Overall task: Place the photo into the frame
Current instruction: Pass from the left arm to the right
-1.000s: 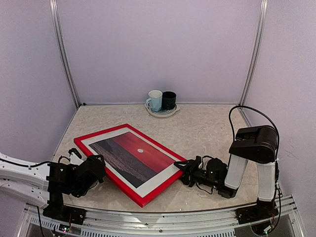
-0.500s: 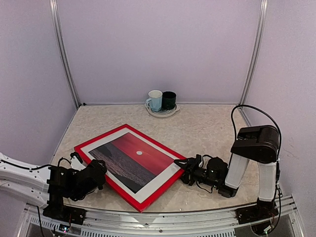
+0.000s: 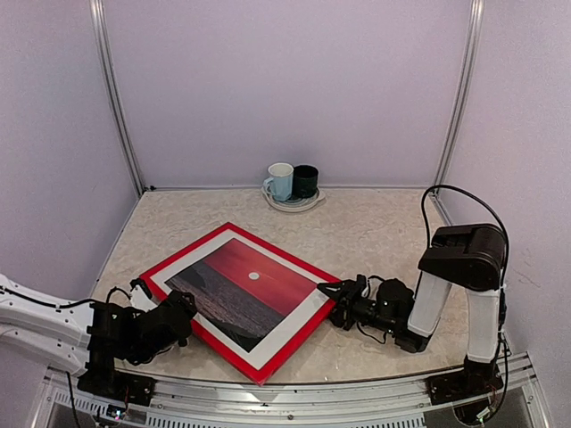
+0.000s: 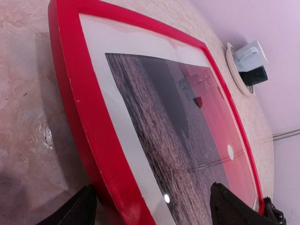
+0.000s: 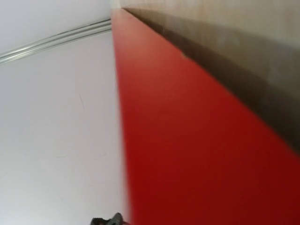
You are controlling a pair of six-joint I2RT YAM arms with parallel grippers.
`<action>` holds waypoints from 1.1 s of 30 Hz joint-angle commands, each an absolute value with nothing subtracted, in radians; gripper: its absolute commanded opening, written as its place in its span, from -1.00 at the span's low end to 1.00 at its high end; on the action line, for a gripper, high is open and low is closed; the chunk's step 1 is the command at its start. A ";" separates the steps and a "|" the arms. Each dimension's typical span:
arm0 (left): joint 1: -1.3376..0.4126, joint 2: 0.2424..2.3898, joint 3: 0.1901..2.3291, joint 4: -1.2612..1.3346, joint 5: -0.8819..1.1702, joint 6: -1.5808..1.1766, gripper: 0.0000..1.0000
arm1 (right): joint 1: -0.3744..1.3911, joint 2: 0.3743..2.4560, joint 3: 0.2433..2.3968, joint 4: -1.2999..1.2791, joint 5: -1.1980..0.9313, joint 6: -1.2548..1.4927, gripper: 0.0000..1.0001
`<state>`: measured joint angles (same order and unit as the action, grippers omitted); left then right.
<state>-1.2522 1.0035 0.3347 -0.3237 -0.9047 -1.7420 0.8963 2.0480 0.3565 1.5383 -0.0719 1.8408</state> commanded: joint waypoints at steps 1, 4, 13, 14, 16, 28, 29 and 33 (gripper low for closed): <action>-1.259 1.015 0.330 -0.304 -0.921 -1.729 0.65 | 0.867 2.036 0.388 1.828 -0.121 1.838 0.04; -1.261 1.024 0.327 -0.294 -0.919 -1.728 0.66 | 0.853 2.045 0.400 1.818 -0.151 1.837 0.03; -1.261 1.028 0.338 -0.305 -0.948 -1.719 0.71 | 0.795 2.010 0.424 1.691 -0.282 1.798 -0.05; -1.261 1.017 0.343 -0.316 -0.959 -1.712 0.72 | 0.784 1.990 0.428 1.644 -0.313 1.788 -0.07; -1.261 0.989 0.353 -0.346 -0.985 -1.711 0.74 | 0.758 1.942 0.439 1.529 -0.372 1.752 -0.09; -1.247 0.875 0.333 -0.385 -1.022 -1.700 0.80 | 0.613 1.798 0.562 1.050 -0.663 1.453 -0.35; -1.246 0.874 0.334 -0.385 -1.021 -1.699 0.80 | 0.601 1.803 0.571 1.034 -0.684 1.434 -0.44; -1.244 0.869 0.336 -0.389 -1.018 -1.690 0.80 | 0.553 1.817 0.590 0.997 -0.751 1.388 -0.58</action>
